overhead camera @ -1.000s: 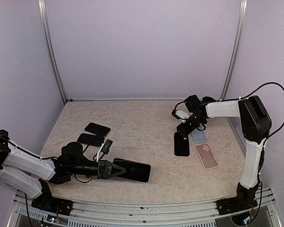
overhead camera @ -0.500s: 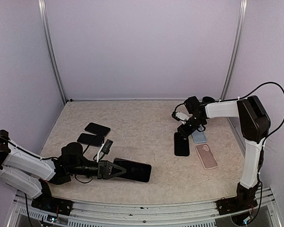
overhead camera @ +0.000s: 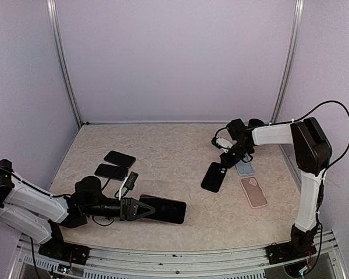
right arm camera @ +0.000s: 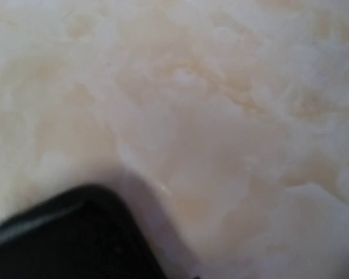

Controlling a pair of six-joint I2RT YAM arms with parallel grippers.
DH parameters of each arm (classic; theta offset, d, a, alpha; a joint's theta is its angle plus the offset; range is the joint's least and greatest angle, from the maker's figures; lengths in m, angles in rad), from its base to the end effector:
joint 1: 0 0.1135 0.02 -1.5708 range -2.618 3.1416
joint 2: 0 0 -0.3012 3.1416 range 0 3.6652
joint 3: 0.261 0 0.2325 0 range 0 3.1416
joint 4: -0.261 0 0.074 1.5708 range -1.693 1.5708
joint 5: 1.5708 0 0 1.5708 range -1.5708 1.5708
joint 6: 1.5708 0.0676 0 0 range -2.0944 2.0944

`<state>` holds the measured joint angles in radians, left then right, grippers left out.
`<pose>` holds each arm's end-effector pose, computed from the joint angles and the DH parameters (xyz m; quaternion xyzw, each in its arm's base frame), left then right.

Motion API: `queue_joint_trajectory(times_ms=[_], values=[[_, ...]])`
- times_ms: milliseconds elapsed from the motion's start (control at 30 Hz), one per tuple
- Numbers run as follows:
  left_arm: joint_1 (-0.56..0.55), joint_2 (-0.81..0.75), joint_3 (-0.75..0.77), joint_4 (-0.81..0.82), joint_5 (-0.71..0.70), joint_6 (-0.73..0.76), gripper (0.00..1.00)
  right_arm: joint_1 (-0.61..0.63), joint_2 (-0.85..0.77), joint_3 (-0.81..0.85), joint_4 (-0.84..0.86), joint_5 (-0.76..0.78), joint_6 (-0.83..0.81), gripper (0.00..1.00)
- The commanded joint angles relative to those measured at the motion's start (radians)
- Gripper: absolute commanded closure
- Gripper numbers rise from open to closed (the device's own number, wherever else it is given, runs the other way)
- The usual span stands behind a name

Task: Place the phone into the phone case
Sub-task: Pick up the phone case from the center of the board, then place the phone case at the center of the board.

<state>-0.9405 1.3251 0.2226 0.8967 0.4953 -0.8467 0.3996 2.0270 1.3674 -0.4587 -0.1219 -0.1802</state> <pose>0.1110 -0.2066 0.2050 0.1897 0.7442 -0.5957 0.2349 0.3917 0.1743 0.1668 -0.2911 0.9282 0.0835 0.2161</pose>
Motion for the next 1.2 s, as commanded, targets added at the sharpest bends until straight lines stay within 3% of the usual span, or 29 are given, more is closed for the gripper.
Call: queue_joint_trajectory(times_ms=[0,167,500,767,1167], values=[[-0.01,0.021,-0.003,0.104,-0.007,-0.002,1.0,0.003,-0.045,-0.04,-0.011,-0.031,0.061,0.92],[-0.012,0.047,-0.006,0.13,-0.026,-0.013,1.0,0.026,-0.143,-0.119,0.027,-0.02,0.15,1.0],[-0.018,0.017,-0.031,0.095,-0.205,-0.057,1.0,0.148,-0.354,-0.361,0.149,0.061,0.385,1.0],[-0.038,-0.103,-0.054,-0.002,-0.374,-0.069,1.0,0.263,-0.502,-0.526,0.254,0.136,0.57,1.0],[-0.049,-0.204,-0.082,-0.064,-0.427,-0.063,1.0,0.36,-0.496,-0.591,0.259,0.197,0.672,0.98]])
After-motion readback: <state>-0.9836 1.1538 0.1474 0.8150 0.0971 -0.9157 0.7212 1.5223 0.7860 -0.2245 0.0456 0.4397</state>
